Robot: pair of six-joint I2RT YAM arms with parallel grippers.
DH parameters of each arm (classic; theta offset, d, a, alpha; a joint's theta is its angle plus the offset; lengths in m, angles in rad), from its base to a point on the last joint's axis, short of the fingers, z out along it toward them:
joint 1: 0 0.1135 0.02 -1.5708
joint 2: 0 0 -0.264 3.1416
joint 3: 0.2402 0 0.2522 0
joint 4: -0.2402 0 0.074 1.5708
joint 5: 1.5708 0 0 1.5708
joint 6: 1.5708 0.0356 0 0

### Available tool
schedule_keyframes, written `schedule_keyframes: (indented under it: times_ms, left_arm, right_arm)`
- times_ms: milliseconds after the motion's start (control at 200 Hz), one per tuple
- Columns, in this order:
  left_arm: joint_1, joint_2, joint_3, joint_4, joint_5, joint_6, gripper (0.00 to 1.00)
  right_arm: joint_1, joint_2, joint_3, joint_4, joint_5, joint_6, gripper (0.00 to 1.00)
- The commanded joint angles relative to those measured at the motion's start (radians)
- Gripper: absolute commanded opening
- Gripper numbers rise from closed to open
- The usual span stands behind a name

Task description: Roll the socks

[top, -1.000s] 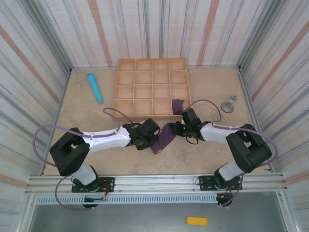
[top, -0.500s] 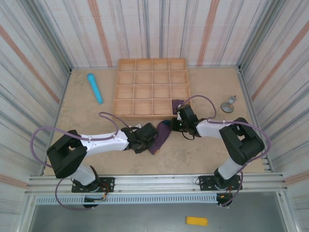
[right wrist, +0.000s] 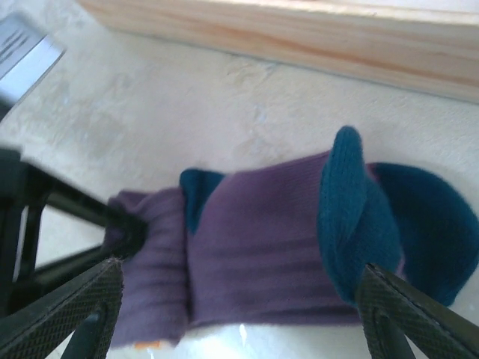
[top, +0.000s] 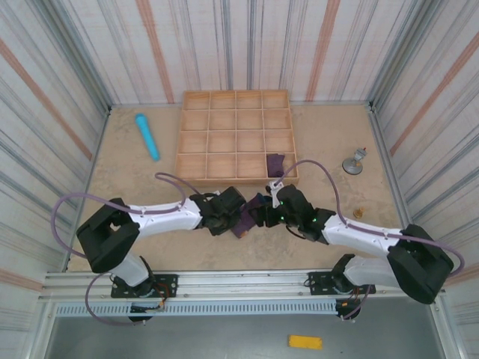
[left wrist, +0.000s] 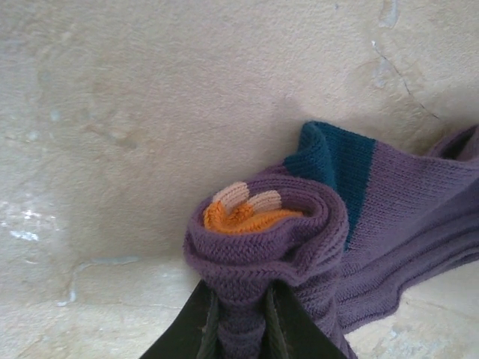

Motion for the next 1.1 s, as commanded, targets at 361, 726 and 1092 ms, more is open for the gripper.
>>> schedule_keyframes:
  times_ms: [361,726,1092]
  left_arm:
    - [0.008,0.075,0.076,-0.057,0.043,0.027,0.0]
    - [0.023,0.137,0.143,-0.08,0.081,0.017,0.0]
    - [0.047,0.17,0.181,-0.082,0.105,0.034,0.0]
  right_arm:
    - [0.147,-0.544,-0.154,-0.228,0.358,-0.065,0.85]
    - [0.216,-0.405,-0.21,-0.008,0.246,-0.24,0.84]
    - [0.293,0.015,-0.18,0.328,0.274,-0.359,0.77]
